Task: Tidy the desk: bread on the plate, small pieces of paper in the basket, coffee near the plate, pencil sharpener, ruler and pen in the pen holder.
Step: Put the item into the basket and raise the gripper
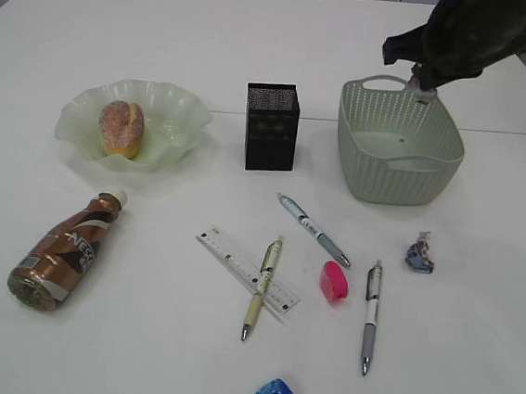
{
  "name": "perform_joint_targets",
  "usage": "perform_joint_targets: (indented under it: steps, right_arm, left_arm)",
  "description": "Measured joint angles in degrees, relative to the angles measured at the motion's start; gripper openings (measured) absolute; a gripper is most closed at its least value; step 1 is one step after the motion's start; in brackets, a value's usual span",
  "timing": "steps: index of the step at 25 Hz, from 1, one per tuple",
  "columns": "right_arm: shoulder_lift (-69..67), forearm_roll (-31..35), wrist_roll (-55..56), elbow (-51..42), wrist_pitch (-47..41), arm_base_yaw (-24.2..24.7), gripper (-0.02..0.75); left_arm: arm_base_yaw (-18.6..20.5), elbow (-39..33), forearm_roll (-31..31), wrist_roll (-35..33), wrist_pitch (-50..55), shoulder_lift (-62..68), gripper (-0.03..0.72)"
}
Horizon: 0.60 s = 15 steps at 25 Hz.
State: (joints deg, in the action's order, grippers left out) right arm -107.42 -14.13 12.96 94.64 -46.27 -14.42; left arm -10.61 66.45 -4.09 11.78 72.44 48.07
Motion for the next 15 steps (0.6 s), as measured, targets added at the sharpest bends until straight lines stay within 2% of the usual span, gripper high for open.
perform_joint_targets:
  steps: [7, 15]
  right_arm:
    - [-11.7, -4.8, 6.1, 8.1, 3.8, 0.5, 0.013]
    - [-17.2, -5.2, 10.0, 14.0, 4.2, 3.0, 0.017]
  left_arm:
    - [0.0, 0.0, -0.4, 0.0, 0.0, 0.0, 0.506]
    - [0.0, 0.0, -1.7, 0.0, 0.0, 0.0, 0.506]
